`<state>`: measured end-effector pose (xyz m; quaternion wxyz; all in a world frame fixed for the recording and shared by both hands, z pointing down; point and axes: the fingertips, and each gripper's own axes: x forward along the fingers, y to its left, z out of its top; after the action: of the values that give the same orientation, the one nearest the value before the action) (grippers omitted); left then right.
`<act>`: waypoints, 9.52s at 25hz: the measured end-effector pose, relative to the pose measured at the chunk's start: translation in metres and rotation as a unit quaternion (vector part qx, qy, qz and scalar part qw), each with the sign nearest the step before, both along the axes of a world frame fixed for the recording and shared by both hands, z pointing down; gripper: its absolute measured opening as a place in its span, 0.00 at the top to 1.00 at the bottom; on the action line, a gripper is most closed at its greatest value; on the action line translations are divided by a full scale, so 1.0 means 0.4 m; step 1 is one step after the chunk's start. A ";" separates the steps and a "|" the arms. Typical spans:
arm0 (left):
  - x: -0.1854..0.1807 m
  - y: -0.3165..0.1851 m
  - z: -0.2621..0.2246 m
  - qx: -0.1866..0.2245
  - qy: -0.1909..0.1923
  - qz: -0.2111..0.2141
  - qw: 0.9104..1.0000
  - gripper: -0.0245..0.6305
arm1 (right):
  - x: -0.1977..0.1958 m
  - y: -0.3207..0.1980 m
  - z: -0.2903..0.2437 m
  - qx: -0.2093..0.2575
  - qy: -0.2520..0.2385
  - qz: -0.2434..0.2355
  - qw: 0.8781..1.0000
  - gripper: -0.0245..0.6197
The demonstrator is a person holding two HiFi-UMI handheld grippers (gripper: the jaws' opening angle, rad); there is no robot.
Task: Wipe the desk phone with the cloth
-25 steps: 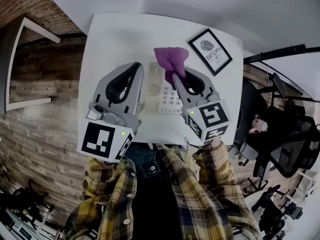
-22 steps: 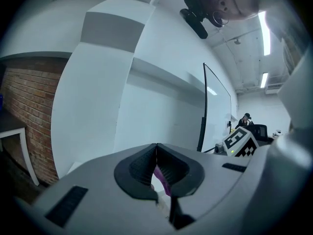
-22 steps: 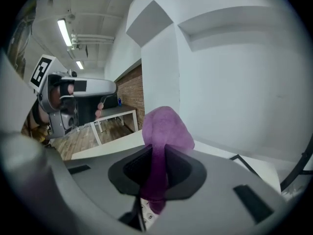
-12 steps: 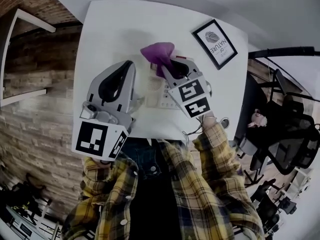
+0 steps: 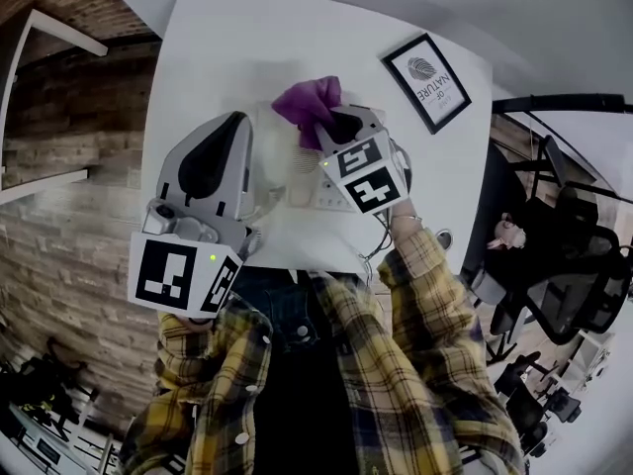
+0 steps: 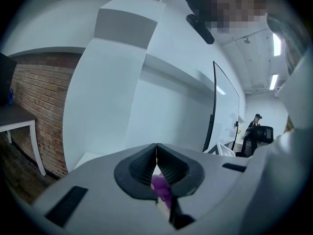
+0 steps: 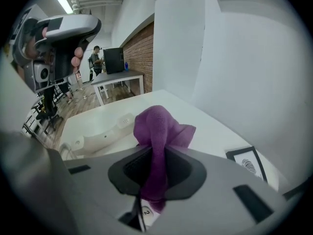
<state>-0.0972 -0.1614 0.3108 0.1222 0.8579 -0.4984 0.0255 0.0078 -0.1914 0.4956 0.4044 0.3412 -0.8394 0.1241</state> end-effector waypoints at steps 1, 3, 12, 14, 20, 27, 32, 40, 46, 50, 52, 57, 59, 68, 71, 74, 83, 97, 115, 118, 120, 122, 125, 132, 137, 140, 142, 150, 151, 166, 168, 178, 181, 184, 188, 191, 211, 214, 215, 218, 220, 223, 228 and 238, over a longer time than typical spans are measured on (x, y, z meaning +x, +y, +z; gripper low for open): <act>-0.005 -0.001 -0.001 0.001 0.000 -0.003 1.000 0.94 | -0.002 0.000 0.000 -0.005 -0.004 0.003 1.000 0.86; -0.013 -0.003 -0.004 0.002 0.000 -0.008 1.000 0.94 | -0.002 0.002 0.002 -0.012 -0.009 0.008 1.000 0.86; -0.013 0.000 -0.018 0.007 -0.003 -0.014 1.000 0.94 | -0.003 0.035 0.009 -0.030 -0.017 0.016 0.999 0.86; -0.016 0.002 -0.019 0.007 -0.003 -0.014 1.000 0.94 | -0.003 0.041 0.010 -0.030 -0.021 0.020 0.999 0.86; -0.025 0.005 -0.028 0.011 -0.003 -0.016 1.000 0.94 | -0.017 0.075 0.008 -0.039 -0.037 0.025 0.998 0.86; -0.013 0.009 -0.031 0.013 -0.003 -0.011 1.000 0.94 | -0.030 0.124 0.021 -0.055 -0.045 0.017 0.997 0.86; -0.011 0.009 -0.040 0.016 -0.001 -0.012 1.000 0.94 | -0.044 0.180 0.039 -0.071 -0.051 0.013 0.996 0.86; -0.009 0.009 -0.045 0.020 -0.002 -0.013 1.000 0.94 | -0.054 0.274 0.068 -0.109 -0.071 0.009 0.991 0.86; -0.003 0.012 -0.046 0.021 -0.002 -0.010 1.000 0.94 | -0.064 0.356 0.098 -0.142 -0.069 -0.005 0.987 0.86; 0.009 0.016 -0.046 0.021 -0.002 -0.005 1.000 0.94 | -0.064 0.378 0.115 -0.147 -0.070 -0.009 0.987 0.86; 0.015 0.017 -0.046 0.021 -0.002 -0.002 1.000 0.94 | -0.062 0.386 0.117 -0.155 -0.070 -0.010 0.985 0.86; 0.033 0.024 -0.049 0.021 -0.003 0.009 1.000 0.94 | -0.043 0.388 0.089 -0.152 -0.081 -0.001 0.985 0.86; 0.038 0.027 -0.052 0.021 -0.003 0.012 1.000 0.94 | -0.024 0.377 0.067 -0.140 -0.084 0.006 0.987 0.86; 0.058 0.033 -0.062 0.026 -0.002 0.024 0.999 0.94 | 0.071 0.215 -0.037 -0.065 -0.071 0.034 0.995 0.86; 0.067 0.037 -0.067 0.027 -0.002 0.028 0.999 0.94 | 0.090 0.150 -0.069 -0.035 -0.056 0.042 0.997 0.86; 0.079 0.038 -0.069 0.029 -0.002 0.031 0.999 0.94 | 0.099 0.093 -0.085 -0.006 -0.037 0.041 0.998 0.86; 0.098 0.037 -0.068 0.027 -0.003 0.036 0.999 0.94 | 0.120 0.006 -0.044 0.030 0.049 0.032 0.998 0.86; 0.110 0.046 -0.076 0.030 -0.001 0.037 0.999 0.94 | 0.114 0.063 0.027 -0.002 0.121 0.001 0.993 0.86; 0.123 0.061 -0.078 0.032 0.004 0.048 0.998 0.94 | 0.097 0.229 0.067 -0.045 0.099 -0.014 0.994 0.86; 0.124 0.066 -0.076 0.032 0.003 0.049 0.998 0.94 | 0.093 0.265 0.077 -0.055 0.097 -0.010 0.994 0.86; 0.126 0.068 -0.074 0.031 0.004 0.052 0.998 0.94 | 0.091 0.293 0.086 -0.066 0.093 -0.008 0.993 0.86; 0.128 0.071 -0.074 0.031 0.005 0.054 0.998 0.94 | 0.087 0.324 0.098 -0.081 0.089 -0.007 0.993 0.86; 0.130 0.076 -0.074 0.031 0.006 0.058 0.998 0.94 | 0.084 0.357 0.110 -0.089 0.081 0.004 0.993 0.86; 0.132 0.093 -0.076 0.033 0.007 0.065 0.997 0.94 | 0.087 0.391 0.118 -0.099 0.081 0.019 0.992 0.86; 0.133 0.086 -0.082 0.036 0.009 0.068 0.997 0.94 | 0.096 0.408 0.117 -0.102 0.065 0.037 0.992 0.86; 0.137 0.083 -0.086 0.038 0.008 0.070 0.997 0.94 | 0.117 0.384 0.089 -0.085 0.063 0.047 0.993 0.86; 0.140 0.079 -0.091 0.040 0.007 0.073 0.997 0.94 | 0.141 0.349 0.055 -0.068 0.059 0.059 0.994 0.86; 0.153 0.068 -0.094 0.040 0.005 0.079 0.996 0.94 | 0.232 0.150 -0.052 0.004 0.080 0.085 0.993 0.86; 0.151 0.067 -0.093 0.039 0.004 0.079 0.996 0.94 | 0.235 0.127 -0.057 0.009 0.083 0.086 0.993 0.86; 0.122 0.040 -0.081 0.031 0.002 0.063 0.998 0.94 | 0.246 0.013 0.020 -0.026 0.091 0.098 0.991 0.87; 0.122 0.041 -0.079 0.031 0.002 0.063 0.998 0.94 | 0.246 0.024 0.023 -0.032 0.090 0.098 0.991 0.87; 0.147 0.051 -0.082 0.034 0.002 0.073 0.997 0.94 | 0.233 0.116 0.048 -0.059 0.084 0.085 0.991 0.87; 0.162 0.051 -0.082 0.034 0.002 0.078 0.996 0.94 | 0.231 0.138 0.053 -0.059 0.085 0.079 0.991 0.87; 0.175 0.052 -0.084 0.036 0.002 0.082 0.996 0.94 | 0.225 0.164 0.058 -0.058 0.086 0.070 0.992 0.87; 0.185 0.052 -0.086 0.037 0.002 0.086 0.996 0.94 | 0.210 0.205 0.069 -0.060 0.087 0.056 0.993 0.87; 0.194 0.048 -0.084 0.036 0.002 0.086 0.996 0.94 | 0.204 0.234 0.079 -0.066 0.086 0.045 0.993 0.87; 0.174 0.063 -0.094 0.041 -0.001 0.072 0.997 0.94 | 0.195 0.410 0.127 -0.129 0.044 0.063 0.989 0.87; 0.171 0.065 -0.099 0.044 -0.001 0.070 0.997 0.94 | 0.198 0.418 0.128 -0.136 0.045 0.063 0.988 0.87; 0.171 0.066 -0.101 0.046 0.000 0.070 0.997 0.94 | 0.201 0.422 0.127 -0.136 0.047 0.062 0.988 0.87; 0.172 0.067 -0.108 0.050 0.000 0.071 0.996 0.94 | 0.205 0.431 0.123 -0.136 0.043 0.066 0.988 0.87; 0.174 0.069 -0.113 0.052 0.000 0.072 0.996 0.94 | 0.205 0.433 0.111 -0.135 0.033 0.071 0.988 0.87; 0.179 0.071 -0.118 0.054 0.000 0.076 0.996 0.94 | 0.203 0.418 0.075 -0.130 0.009 0.083 0.988 0.87; 0.178 0.074 -0.128 0.059 0.001 0.076 0.995 0.94 | 0.194 0.348 -0.044 -0.083 -0.038 0.095 0.991 0.87; 0.171 0.081 -0.159 0.071 0.005 0.080 0.994 0.94 | 0.152 0.219 -0.366 0.053 -0.150 0.095 0.983 0.87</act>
<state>-0.0288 -0.1291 0.2472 0.0607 0.9016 -0.4283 -0.0043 0.0684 -0.1039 0.3492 0.2412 0.4181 -0.8597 0.1669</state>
